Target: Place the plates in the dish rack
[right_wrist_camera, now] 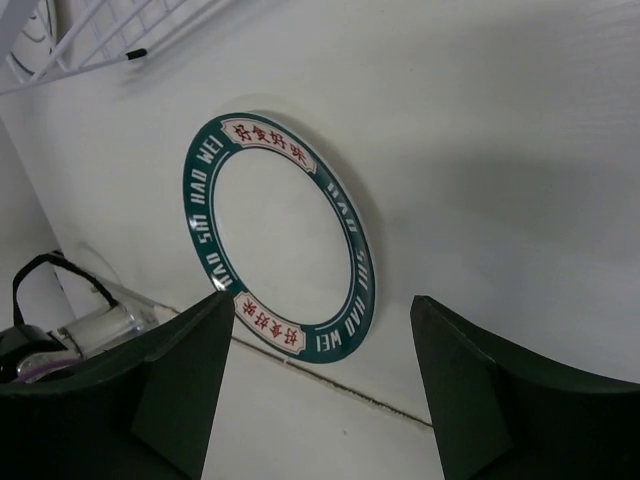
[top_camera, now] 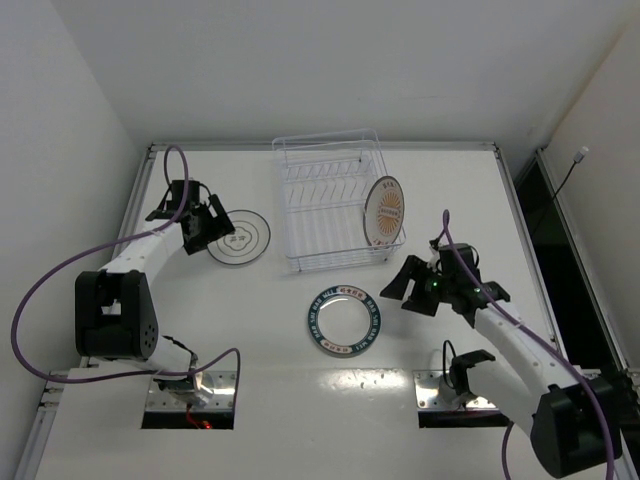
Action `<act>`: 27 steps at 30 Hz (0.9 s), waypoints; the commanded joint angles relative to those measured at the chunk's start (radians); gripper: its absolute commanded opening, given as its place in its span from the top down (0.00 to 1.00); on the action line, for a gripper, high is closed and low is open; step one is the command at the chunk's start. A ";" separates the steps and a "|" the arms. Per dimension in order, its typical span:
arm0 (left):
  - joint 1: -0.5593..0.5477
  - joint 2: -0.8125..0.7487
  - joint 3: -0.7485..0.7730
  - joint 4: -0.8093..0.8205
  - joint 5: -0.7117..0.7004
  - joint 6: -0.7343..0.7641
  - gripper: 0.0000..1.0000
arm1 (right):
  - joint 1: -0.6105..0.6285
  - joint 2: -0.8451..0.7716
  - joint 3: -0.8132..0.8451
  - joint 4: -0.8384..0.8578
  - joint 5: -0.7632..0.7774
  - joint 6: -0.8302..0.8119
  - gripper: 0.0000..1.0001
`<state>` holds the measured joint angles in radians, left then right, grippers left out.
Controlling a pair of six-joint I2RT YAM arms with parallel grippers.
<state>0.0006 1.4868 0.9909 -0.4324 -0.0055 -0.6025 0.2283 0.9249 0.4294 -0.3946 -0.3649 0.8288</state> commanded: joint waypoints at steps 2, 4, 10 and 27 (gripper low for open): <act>0.004 -0.014 0.017 -0.003 -0.021 0.009 0.24 | -0.006 0.019 0.051 0.031 0.013 0.046 0.32; 0.004 -0.014 0.017 -0.003 -0.021 0.009 0.24 | -0.006 -0.024 0.093 0.031 0.117 0.014 0.32; 0.004 -0.014 0.017 -0.003 -0.011 0.009 0.24 | 0.009 0.090 0.457 -0.055 0.487 -0.195 0.32; 0.004 -0.005 0.017 -0.003 -0.011 0.009 0.24 | 0.019 0.773 0.859 0.048 0.580 -0.323 0.85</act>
<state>0.0006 1.4868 0.9909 -0.4374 -0.0151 -0.6025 0.2440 1.7084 1.2076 -0.3679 0.1913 0.5198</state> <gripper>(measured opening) 0.763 0.276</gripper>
